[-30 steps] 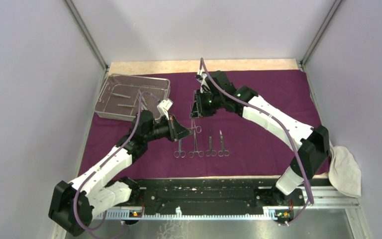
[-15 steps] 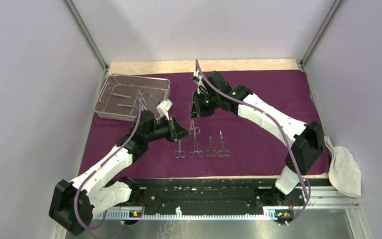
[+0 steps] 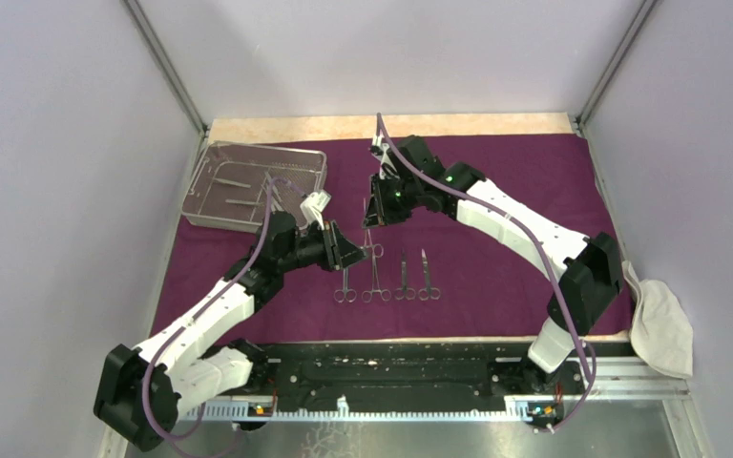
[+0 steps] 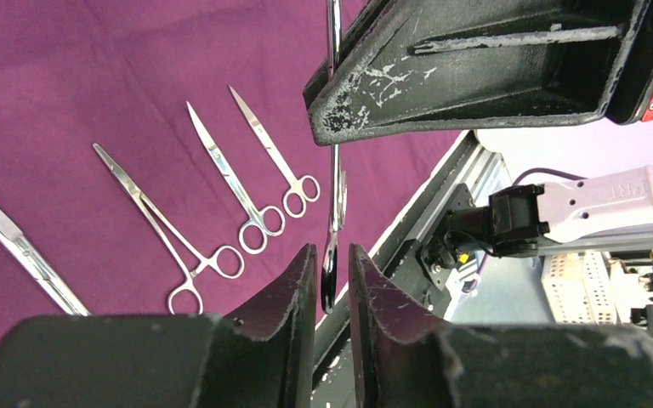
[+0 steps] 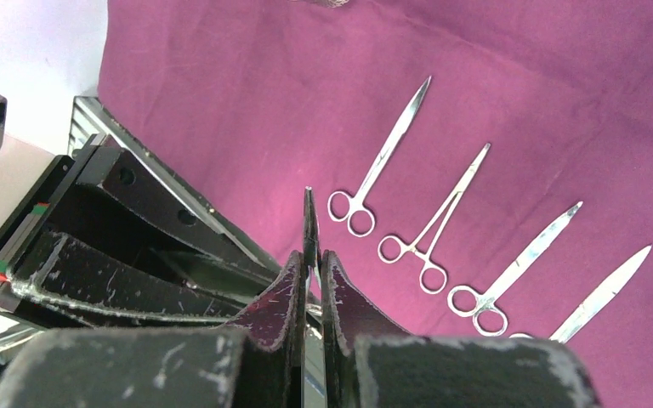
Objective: Open and lay out the surgical kit
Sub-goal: Place the medical item in the surgical kit.
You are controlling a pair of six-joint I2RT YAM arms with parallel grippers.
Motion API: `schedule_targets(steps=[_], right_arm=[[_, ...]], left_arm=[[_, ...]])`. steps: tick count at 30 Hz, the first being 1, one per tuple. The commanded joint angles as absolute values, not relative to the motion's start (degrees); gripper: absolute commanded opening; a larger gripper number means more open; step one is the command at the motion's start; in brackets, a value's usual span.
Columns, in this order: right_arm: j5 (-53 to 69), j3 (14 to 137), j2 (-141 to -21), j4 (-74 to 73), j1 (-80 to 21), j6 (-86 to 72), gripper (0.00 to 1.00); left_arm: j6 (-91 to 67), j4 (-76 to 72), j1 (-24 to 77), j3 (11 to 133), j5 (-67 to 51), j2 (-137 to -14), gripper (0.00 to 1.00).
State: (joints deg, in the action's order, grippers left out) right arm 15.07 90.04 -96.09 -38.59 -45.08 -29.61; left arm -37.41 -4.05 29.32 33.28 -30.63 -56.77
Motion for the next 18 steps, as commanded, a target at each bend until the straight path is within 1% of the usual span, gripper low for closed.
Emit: schedule_targets(steps=[1, 4, 5, 7, 11, 15, 18], right_arm=[[15.91, 90.9, -95.45, -36.16, -44.88, -30.85, 0.0], [16.03, 90.28, -95.08, -36.01, -44.21, -31.07, 0.0], [16.14, 89.74, -94.81, -35.85, -43.86, -31.25, 0.0], [16.21, 88.56, -94.25, -35.72, -43.2, -31.37, 0.0], [13.06, 85.32, -92.59, -39.69, -41.46, -28.78, 0.0], [9.25, 76.45, -88.6, -44.18, -37.76, -24.66, 0.0], [10.16, 69.24, -85.43, -46.63, -34.42, -20.94, 0.0]], left_arm=[[-37.38, -6.47, 29.48, 34.71, -30.75, -55.56, 0.34], [-37.11, -5.98, 29.48, 34.8, -31.07, -54.87, 0.53], [-36.97, -5.72, 29.51, 34.76, -31.13, -54.36, 0.57], [-36.29, -5.37, 29.47, 34.4, -30.7, -53.04, 0.61], [-35.92, 1.35, 29.42, 35.07, -24.88, -49.33, 0.71], [-35.76, 6.02, 29.02, 35.07, -19.71, -45.92, 0.83], [-36.04, 5.93, 28.74, 35.25, -18.67, -45.28, 0.86]])
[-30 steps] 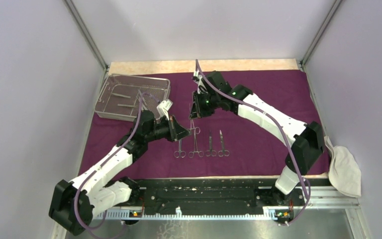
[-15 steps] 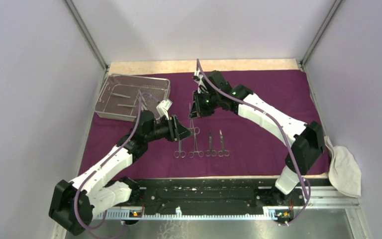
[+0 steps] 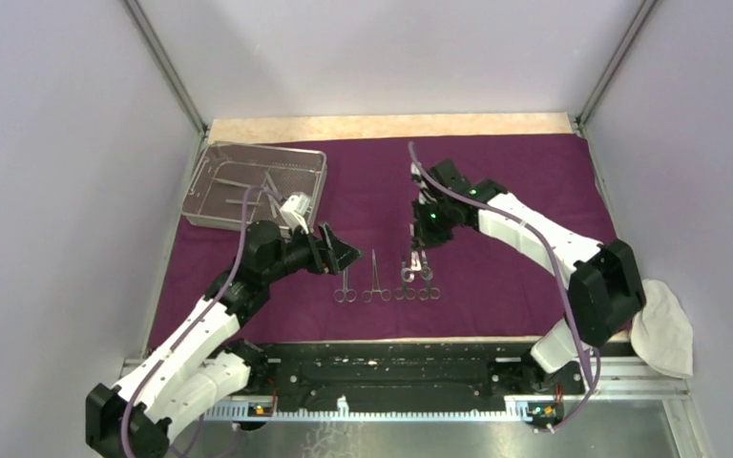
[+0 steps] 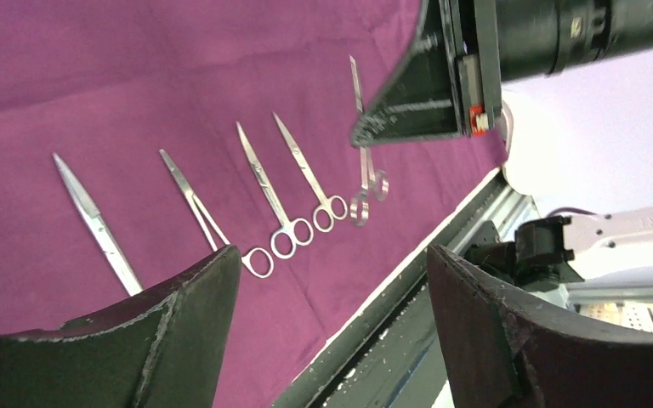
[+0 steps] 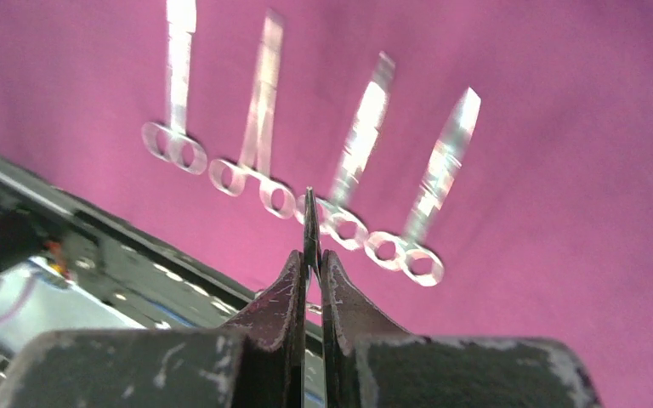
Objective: Open and lay out the surgical kit
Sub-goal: Place the medical item in the surgical kit.
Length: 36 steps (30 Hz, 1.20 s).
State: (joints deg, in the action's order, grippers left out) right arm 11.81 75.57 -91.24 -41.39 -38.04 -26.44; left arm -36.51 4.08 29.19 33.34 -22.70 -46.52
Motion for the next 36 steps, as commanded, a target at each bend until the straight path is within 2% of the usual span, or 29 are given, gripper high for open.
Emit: schedule_targets(steps=[1, 6, 16, 30, 36], right_arm=[[11.9, 66.81, -83.98, -46.35, -32.67, -19.98, 0.0], [17.3, 58.2, -82.9, -46.26, -25.18, -13.86, 0.0], [16.36, 57.67, -90.28, -39.51, -20.76, -10.15, 0.0], [15.79, 61.72, -96.84, -38.64, -20.48, -10.05, 0.0], [15.99, 61.49, -97.63, -38.25, -20.48, -10.58, 0.04]], left_arm=[[-36.15, 5.88, 28.71, 35.51, -18.69, -45.44, 0.86], [-36.33, 4.03, 28.61, 36.44, -20.0, -48.3, 0.87], [-36.12, 3.69, 28.59, 38.72, -20.56, -50.94, 0.86], [-35.93, 3.7, 28.46, 39.41, -20.26, -51.98, 0.87], [-35.43, 3.8, 28.18, 40.03, -20.46, -52.31, 0.87]])
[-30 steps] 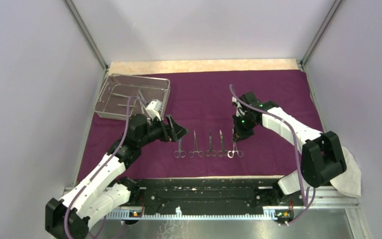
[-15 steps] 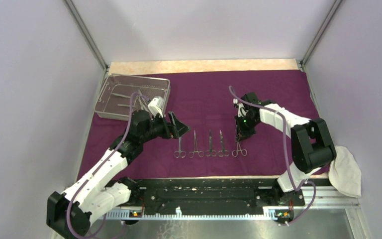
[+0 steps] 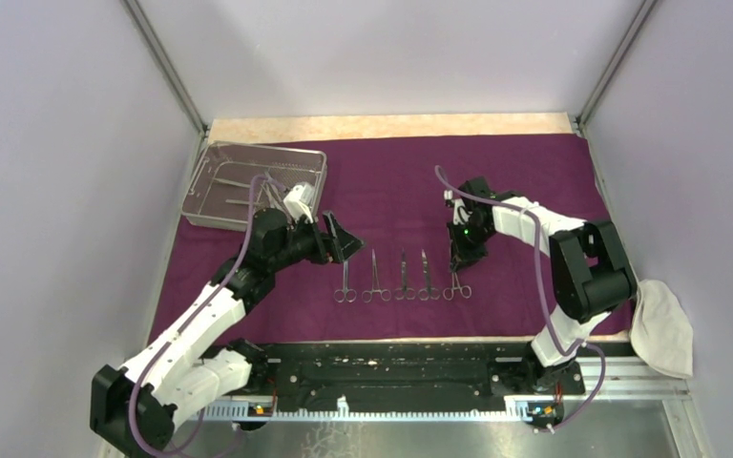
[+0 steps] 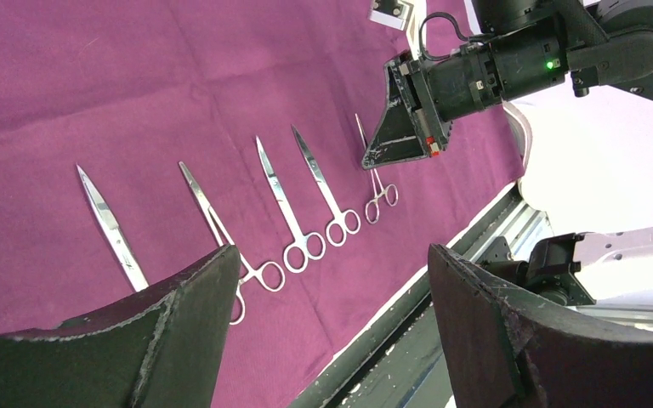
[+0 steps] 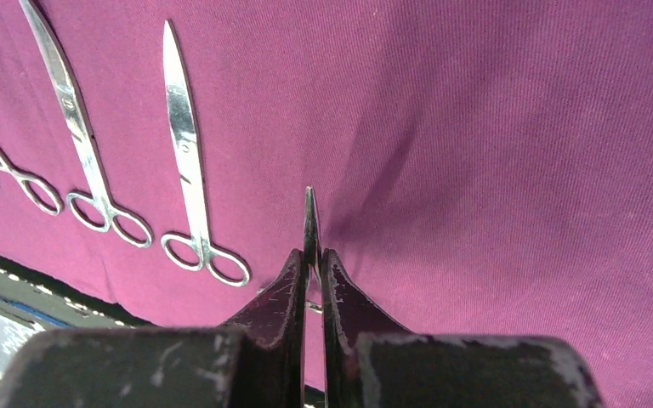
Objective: Open and lay out the surgical kit
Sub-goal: Place the medical item in the surgical kit.
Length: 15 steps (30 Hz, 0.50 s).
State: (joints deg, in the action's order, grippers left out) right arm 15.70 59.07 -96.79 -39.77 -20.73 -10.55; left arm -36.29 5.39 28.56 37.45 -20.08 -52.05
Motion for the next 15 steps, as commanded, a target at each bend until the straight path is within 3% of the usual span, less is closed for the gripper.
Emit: schedule_targets(steps=[1, 15], right_arm=[[16.0, 61.31, -97.74, -38.17, -20.48, -10.69, 0.04], [14.74, 62.03, -99.19, -37.84, -20.43, -11.85, 0.13]], left_arm=[[-35.28, 3.83, 28.14, 40.15, -20.5, -52.36, 0.87], [-34.8, 4.04, 27.59, 40.5, -20.6, -52.84, 0.87]])
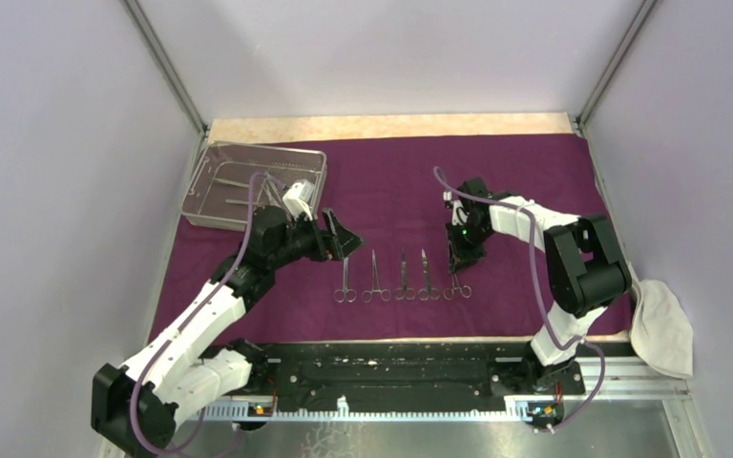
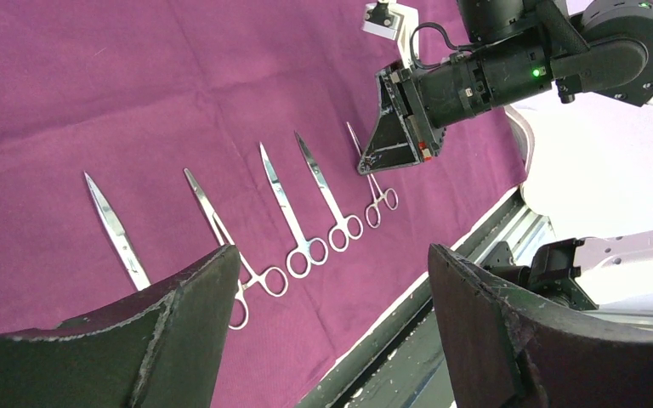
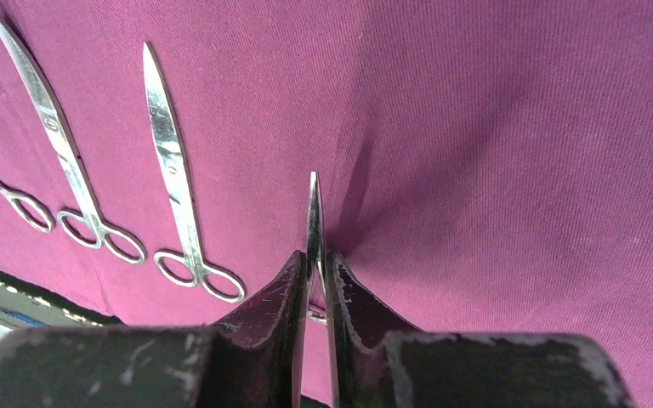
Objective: Open and lay out the surgical kit
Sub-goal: Place the medical item in the surgical kit.
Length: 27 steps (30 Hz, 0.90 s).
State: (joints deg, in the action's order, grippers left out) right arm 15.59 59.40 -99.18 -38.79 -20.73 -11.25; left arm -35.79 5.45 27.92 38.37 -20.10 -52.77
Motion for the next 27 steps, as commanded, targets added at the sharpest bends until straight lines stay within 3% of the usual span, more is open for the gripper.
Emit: schedule_targets(steps=[1, 14, 23, 27], right_arm=[[14.32, 62.23, -99.16, -38.03, -20.48, -11.98, 0.14], [14.54, 62.19, -98.82, -37.93, -20.47, -14.46, 0.15], [11.56, 65.22, -89.76, -45.32, -20.48, -14.92, 0.33], [8.85, 63.54, -82.27, -44.02, -20.2, -14.89, 0.5]], left_arm=[[-34.8, 3.99, 27.6, 40.54, -20.49, -52.82, 0.87], [-35.07, 4.24, 27.25, 41.48, -20.64, -54.01, 0.88], [-36.19, 4.95, 27.22, 42.86, -18.44, -54.84, 0.89], [-36.52, 6.94, 26.91, 44.46, -15.38, -55.78, 0.92]])
